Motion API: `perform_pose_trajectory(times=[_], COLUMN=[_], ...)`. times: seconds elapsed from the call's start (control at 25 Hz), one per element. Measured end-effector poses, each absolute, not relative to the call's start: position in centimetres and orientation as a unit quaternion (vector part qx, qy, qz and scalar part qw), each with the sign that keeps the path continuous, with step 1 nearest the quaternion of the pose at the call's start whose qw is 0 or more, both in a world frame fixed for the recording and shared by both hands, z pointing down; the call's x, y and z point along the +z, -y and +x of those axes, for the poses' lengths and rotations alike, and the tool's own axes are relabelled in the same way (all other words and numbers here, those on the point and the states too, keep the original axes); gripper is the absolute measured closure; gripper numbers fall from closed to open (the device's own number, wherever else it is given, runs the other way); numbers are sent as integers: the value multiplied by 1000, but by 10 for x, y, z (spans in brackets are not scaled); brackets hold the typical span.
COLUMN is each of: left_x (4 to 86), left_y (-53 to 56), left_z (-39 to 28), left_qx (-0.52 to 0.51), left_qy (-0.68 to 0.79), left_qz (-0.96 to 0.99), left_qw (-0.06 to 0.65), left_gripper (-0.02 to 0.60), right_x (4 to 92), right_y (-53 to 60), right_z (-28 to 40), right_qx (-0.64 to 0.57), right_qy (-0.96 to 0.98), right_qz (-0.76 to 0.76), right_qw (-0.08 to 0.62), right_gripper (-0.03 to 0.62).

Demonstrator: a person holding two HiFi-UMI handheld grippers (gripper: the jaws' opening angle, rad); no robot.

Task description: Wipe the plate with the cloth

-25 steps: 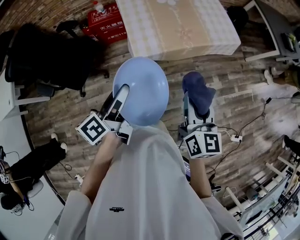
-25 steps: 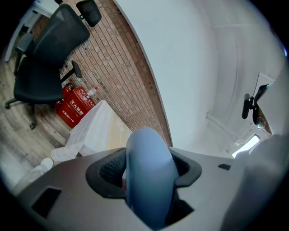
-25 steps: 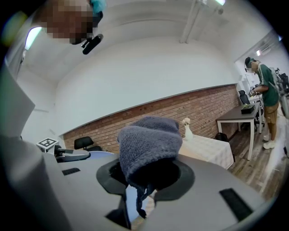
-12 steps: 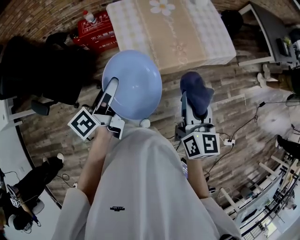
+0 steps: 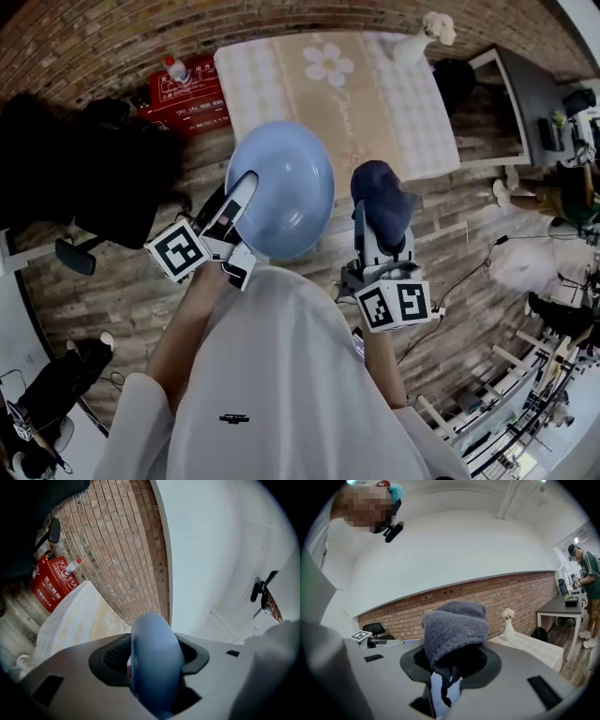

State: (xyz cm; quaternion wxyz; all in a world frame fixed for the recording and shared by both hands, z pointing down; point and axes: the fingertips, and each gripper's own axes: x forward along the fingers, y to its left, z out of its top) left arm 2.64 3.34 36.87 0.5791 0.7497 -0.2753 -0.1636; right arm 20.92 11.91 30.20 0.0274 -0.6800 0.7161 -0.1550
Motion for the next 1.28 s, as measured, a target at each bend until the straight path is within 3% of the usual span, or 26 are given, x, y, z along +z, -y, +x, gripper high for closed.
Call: perform_pose_trajectory(times=[0.44, 1.28], left_x=[359, 360], left_y=[56, 56], left_z=[28, 42], left_qx=[-159, -195], left_qy=[183, 180], left_qz=[786, 790], left_qw=[569, 553], left_gripper=[323, 322], right_x=[304, 339], right_y=[-9, 40], right_z=[154, 95], right_qx=[-162, -194], right_qy=[-741, -831], right_qz=[-652, -516], right_qw=[0, -75], right_gripper=[461, 461])
